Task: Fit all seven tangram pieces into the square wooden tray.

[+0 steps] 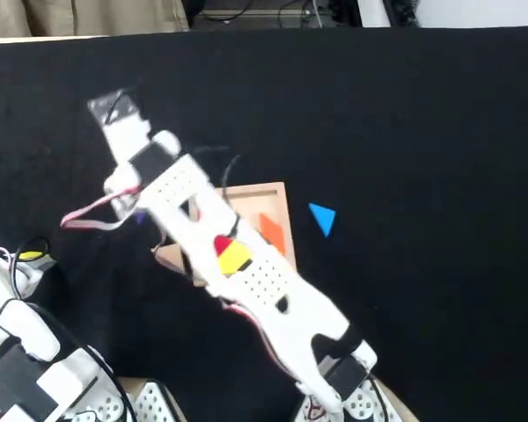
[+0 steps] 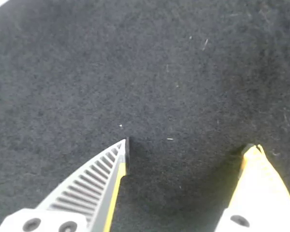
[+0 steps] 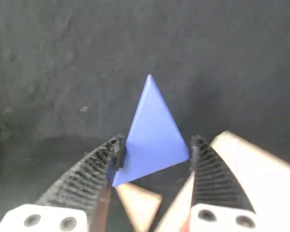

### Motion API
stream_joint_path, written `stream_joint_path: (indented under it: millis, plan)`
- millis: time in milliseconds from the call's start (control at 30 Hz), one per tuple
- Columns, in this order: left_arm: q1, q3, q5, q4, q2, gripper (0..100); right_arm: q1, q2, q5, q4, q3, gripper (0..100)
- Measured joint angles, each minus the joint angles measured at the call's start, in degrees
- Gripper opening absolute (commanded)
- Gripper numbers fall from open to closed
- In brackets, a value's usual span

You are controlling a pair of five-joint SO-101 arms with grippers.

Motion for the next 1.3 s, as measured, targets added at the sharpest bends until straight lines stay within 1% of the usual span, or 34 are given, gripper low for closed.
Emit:
stream_joint_path:
  millis: [100,200,300,500,567,633,733,833,900,1033,1300]
  plan:
    - [0.0,0.0,0.0,0.0,0.0,36,3.3,-0.4,10.3,0.0,-0.6,8.3]
    - [0.0,0.0,0.0,0.0,0.0,36,5.3,-4.0,18.2,0.0,2.6,11.0]
    - [0.0,0.0,0.0,0.0,0.0,36,6.2,-10.4,21.5,0.0,11.3,12.0]
    - [0.0,0.0,0.0,0.0,0.0,36,6.7,-26.9,27.3,0.0,37.2,12.0]
    - [0.0,0.0,0.0,0.0,0.0,36,8.2,-32.9,30.1,0.0,44.9,12.0]
    - [0.0,0.0,0.0,0.0,0.0,36,11.8,-38.3,33.8,0.0,52.1,12.0]
    - [0.0,0.0,0.0,0.0,0.0,36,18.5,-43.5,41.6,-2.1,62.2,12.0]
    - [0.0,0.0,0.0,0.0,0.0,36,24.3,-44.7,49.8,-8.3,71.6,12.0]
    - [0.0,0.0,0.0,0.0,0.0,36,27.6,-44.7,53.7,-13.3,77.3,12.0]
    - [0.0,0.0,0.0,0.0,0.0,36,30.6,-44.7,56.4,-19.7,84.0,12.0]
    - [1.1,0.0,0.0,0.0,0.0,36,30.5,-44.8,56.0,-23.4,86.5,12.3]
